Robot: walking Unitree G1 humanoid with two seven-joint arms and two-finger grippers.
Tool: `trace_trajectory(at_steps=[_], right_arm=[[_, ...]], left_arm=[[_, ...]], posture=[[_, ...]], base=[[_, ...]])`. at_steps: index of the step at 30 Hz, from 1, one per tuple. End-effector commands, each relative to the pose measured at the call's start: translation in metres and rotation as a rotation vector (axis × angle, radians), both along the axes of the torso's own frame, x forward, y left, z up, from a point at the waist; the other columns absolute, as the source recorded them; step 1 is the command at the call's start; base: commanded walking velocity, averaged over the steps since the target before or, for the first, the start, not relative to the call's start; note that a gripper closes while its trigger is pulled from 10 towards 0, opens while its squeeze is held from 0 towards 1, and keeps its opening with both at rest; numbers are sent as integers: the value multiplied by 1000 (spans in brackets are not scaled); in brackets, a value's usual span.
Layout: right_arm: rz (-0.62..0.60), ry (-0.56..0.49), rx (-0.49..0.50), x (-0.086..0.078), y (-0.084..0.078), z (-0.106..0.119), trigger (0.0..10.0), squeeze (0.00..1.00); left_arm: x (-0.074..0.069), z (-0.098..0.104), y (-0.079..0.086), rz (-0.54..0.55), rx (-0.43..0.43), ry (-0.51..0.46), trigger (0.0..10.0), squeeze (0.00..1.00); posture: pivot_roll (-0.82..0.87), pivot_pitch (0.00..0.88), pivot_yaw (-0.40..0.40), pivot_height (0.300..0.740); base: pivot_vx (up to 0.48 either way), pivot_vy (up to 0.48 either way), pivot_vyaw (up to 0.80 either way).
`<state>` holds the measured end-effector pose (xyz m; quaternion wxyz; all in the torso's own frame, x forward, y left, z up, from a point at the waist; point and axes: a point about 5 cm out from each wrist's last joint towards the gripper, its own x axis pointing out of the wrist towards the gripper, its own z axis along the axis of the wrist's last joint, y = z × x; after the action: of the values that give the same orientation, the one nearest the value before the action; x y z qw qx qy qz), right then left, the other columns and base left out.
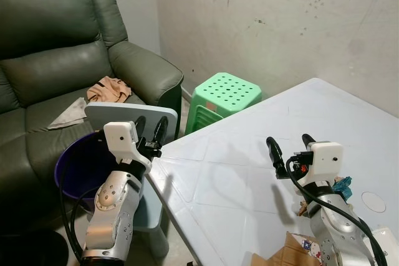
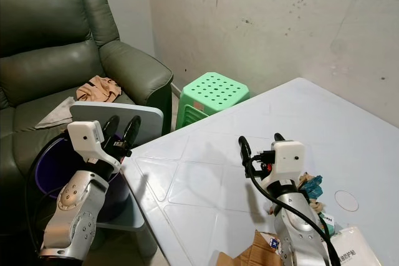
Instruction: Picking trash to rubbish bin
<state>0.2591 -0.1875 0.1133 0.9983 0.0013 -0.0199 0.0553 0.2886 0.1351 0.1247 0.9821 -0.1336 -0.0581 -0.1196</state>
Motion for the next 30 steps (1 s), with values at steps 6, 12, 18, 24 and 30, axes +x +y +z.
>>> trace_trajectory(at_steps=[6, 12, 18, 24, 30], right_arm=[[10, -10, -1, 0, 1, 5, 10000, 0], [14, -11, -2, 1, 1, 6, 10000, 0], [19, -10, 0, 0, 2, 6, 10000, 0], [23, -8, -2, 0, 2, 6, 10000, 0], [26, -9, -2, 1, 3, 7, 10000, 0]], left_arm=[[0, 7, 0, -5, -14, -20, 10000, 0], [1, 8, 0, -3, -16, -22, 10000, 0], [2, 8, 0, 0, -18, -23, 10000, 0], [2, 9, 0, 4, -21, -22, 10000, 0], [3, 9, 0, 17, -2, -20, 10000, 0]], posture=[[70, 19, -37, 740], [71, 18, -38, 740], [71, 18, -40, 740], [71, 18, -42, 740], [73, 17, -45, 740]], base=[[0, 341, 0], [0, 477, 0], [0, 477, 0], [0, 462, 0], [0, 117, 0]])
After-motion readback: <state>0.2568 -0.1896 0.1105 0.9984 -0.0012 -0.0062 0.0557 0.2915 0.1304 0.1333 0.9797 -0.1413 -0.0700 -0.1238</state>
